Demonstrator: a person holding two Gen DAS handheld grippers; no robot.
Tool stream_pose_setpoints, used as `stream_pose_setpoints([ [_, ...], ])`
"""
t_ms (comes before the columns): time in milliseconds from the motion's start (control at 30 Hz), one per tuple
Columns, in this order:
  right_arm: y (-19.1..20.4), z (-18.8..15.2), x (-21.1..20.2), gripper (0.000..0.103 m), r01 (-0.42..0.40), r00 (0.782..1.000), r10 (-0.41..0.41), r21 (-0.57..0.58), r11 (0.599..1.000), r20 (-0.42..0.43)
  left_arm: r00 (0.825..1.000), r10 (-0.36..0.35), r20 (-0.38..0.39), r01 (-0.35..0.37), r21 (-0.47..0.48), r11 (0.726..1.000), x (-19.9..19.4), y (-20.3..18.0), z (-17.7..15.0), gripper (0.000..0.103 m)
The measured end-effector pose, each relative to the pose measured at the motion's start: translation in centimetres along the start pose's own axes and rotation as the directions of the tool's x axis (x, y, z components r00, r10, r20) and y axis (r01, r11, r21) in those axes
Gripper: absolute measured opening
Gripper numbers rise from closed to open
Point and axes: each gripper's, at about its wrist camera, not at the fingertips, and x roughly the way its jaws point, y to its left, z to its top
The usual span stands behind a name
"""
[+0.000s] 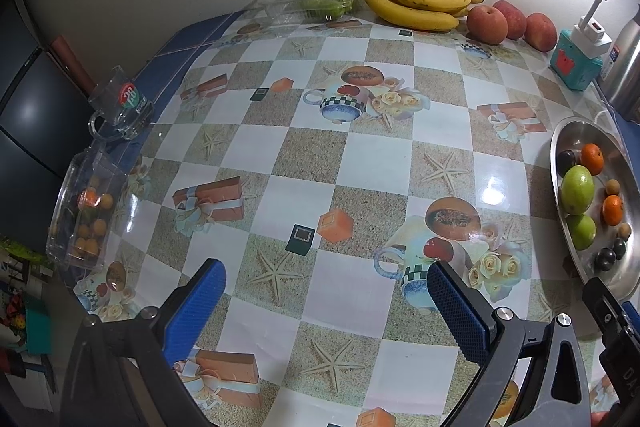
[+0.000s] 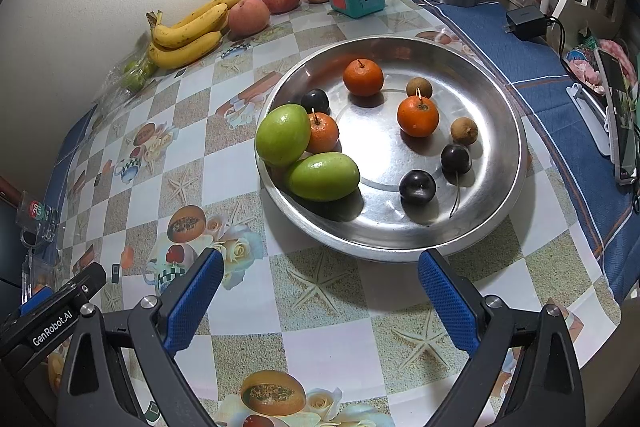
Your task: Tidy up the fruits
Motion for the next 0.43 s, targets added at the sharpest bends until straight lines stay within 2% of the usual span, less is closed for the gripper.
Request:
stream_pose_setpoints([
  [300, 0.05, -0.13, 0.15, 0.098, 0.0, 1.0, 0.0, -0.001, 1.0, -0.004, 1.0, -0.009, 0.012, 0.009, 0.005, 1.0, -0.23, -0.15, 0.06, 0.102],
  [433, 0.12, -0.15, 0.25, 0.098, 0.0, 1.0, 0.0, -0.002, 1.0, -0.006, 1.0, 0.013, 0.027, -0.013, 0.009, 1.0, -0.39, -0.22, 0.12, 0.102],
])
